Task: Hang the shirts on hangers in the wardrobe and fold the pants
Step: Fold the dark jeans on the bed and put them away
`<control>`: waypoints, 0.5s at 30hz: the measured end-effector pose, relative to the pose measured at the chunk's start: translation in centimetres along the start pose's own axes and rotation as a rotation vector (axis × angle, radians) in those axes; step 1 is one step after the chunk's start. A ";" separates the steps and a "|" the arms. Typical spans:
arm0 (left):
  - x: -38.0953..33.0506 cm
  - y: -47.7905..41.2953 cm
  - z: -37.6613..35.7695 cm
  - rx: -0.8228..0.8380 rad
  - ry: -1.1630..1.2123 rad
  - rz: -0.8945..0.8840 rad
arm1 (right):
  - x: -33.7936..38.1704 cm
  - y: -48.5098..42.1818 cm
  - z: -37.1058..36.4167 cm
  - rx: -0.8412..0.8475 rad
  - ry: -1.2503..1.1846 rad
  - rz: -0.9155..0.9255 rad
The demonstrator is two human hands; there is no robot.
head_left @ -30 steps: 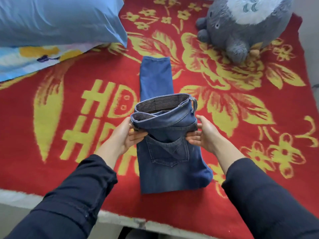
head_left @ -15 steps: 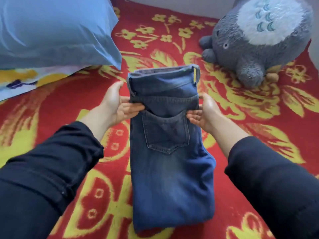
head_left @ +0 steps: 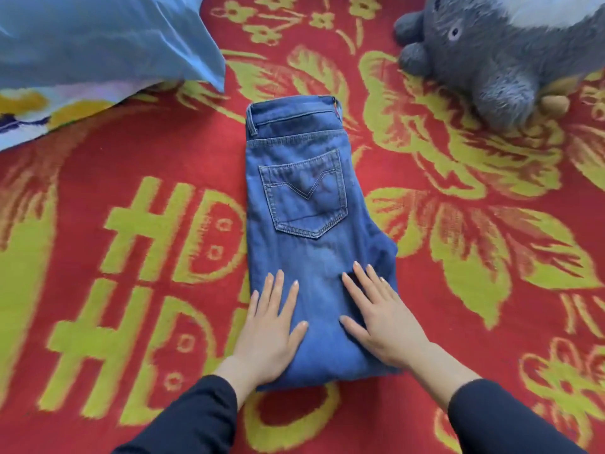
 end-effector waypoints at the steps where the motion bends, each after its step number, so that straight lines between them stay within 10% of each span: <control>1: -0.3 1.0 -0.7 -0.008 -0.015 -0.008 | -0.2 1.2 -0.6 0.031 0.020 0.026; 15: -1.0 6.4 0.3 0.068 -0.099 -0.189 | 1.7 6.5 -1.9 0.020 0.117 0.111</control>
Point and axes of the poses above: each hand's wrist, its own y-axis away from the middle knuckle, its own z-axis out of the back of the hand, x = y × z, the point moved 1 cm from there along -y, towards the middle knuckle, and after that the axes turned 3 degrees about z, right-handed, at the moved point
